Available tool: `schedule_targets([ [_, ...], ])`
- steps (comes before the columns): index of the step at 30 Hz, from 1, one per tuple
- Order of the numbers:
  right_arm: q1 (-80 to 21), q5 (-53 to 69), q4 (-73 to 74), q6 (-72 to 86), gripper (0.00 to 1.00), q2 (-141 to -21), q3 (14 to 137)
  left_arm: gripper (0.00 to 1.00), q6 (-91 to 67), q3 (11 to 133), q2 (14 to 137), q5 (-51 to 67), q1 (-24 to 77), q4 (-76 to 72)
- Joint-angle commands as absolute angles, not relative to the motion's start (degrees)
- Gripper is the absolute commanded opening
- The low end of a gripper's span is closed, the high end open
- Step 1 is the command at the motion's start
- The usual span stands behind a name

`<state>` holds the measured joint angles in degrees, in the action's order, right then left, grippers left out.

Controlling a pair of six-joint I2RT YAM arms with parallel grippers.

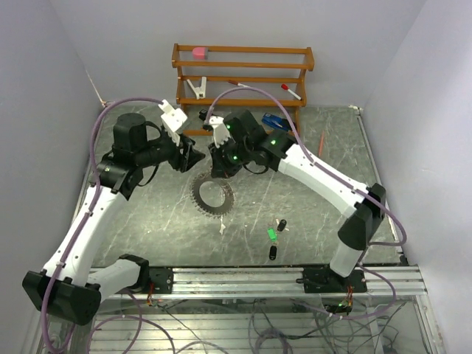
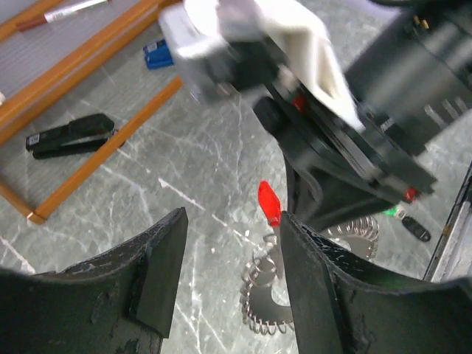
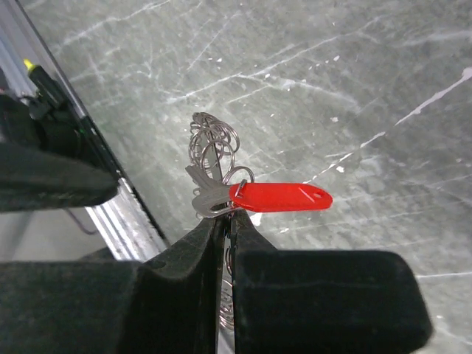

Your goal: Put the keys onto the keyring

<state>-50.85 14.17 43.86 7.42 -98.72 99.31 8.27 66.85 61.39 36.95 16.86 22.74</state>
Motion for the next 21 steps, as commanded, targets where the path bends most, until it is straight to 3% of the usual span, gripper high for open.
schedule_targets([
  [1,-44.3,25.1,51.0,18.8,0.0,-102.6,102.8,0.64,15.0,67.9,64.2,30.6,18.7,29.9],
  [7,-38.1,37.3,48.3,25.7,0.0,-101.9,96.5,0.63,14.3,72.2,69.0,30.2,19.1,34.3],
  [11,-34.3,48.7,41.1,30.6,0.0,-100.5,88.4,0.63,14.3,72.4,69.6,32.4,19.5,34.6],
  [13,-34.0,55.2,29.4,38.9,0.0,-98.4,82.2,0.62,14.5,73.2,70.6,32.9,19.9,35.8],
  [17,-33.7,49.1,46.0,26.7,0.0,-101.4,87.5,0.6,15.3,76.2,73.3,32.5,20.8,39.3],
  [21,-34.8,42.0,49.3,22.9,0.0,-101.5,91.3,0.59,13.6,76.8,74.3,32.6,21.5,36.9],
])
